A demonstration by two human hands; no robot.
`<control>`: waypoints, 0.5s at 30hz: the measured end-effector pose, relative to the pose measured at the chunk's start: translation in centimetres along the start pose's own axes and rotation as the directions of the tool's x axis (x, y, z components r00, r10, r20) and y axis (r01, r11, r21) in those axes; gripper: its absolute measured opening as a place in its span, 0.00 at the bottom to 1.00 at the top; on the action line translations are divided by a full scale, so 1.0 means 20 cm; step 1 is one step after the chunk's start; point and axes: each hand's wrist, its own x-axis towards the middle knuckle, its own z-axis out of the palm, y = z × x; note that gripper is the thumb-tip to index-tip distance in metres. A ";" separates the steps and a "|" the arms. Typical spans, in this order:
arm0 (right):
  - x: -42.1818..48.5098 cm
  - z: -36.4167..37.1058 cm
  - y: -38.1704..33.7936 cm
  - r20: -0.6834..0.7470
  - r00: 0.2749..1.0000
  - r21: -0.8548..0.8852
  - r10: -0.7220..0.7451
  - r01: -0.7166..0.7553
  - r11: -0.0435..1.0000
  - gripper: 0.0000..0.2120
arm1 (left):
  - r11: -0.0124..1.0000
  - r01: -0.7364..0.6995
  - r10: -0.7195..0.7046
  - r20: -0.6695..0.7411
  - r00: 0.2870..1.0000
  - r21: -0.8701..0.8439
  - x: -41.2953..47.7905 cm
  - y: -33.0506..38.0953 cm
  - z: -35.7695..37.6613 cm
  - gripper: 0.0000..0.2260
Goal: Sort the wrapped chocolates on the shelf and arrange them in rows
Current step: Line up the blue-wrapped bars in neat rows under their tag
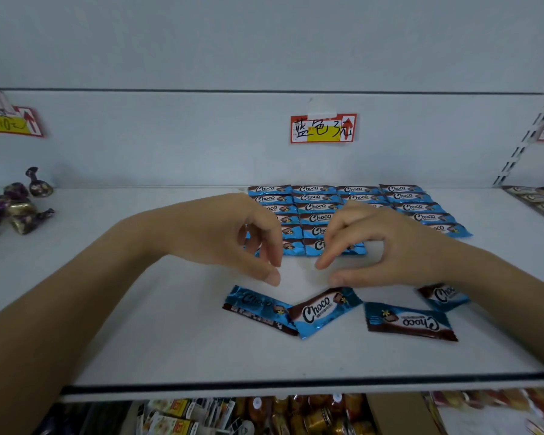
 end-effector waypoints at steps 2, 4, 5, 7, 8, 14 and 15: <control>0.00 0.01 -0.02 0.084 0.996 -0.008 -0.019 0.020 1.000 0.20 | 0.999 0.039 -0.042 0.091 0.995 0.033 0.00 -0.01 -0.01 0.17; 0.00 0.03 -0.03 0.156 0.987 -0.028 -0.032 0.037 0.999 0.20 | 0.985 0.073 -0.096 0.151 0.984 0.153 0.00 -0.02 0.01 0.23; 0.00 0.03 -0.04 0.177 0.984 -0.028 -0.035 0.040 0.999 0.19 | 0.978 0.080 -0.112 0.161 0.981 0.191 0.01 -0.03 0.02 0.23; 0.00 0.04 -0.05 0.170 0.985 0.003 -0.037 0.037 0.999 0.14 | 0.975 0.089 -0.125 0.172 0.977 0.202 0.01 -0.03 0.04 0.16; 0.00 0.03 -0.05 0.141 0.990 0.032 -0.031 0.027 0.999 0.11 | 0.976 0.093 -0.130 0.183 0.974 0.197 0.02 -0.02 0.05 0.12; 0.00 -0.02 0.02 -0.060 0.989 0.219 0.137 -0.120 0.968 0.10 | 0.987 0.129 -0.146 0.200 0.969 0.097 0.01 0.00 0.05 0.09; 0.00 -0.02 0.04 -0.082 0.983 0.238 0.164 -0.140 0.961 0.09 | 0.989 0.134 -0.145 0.201 0.969 0.067 0.01 0.00 0.05 0.10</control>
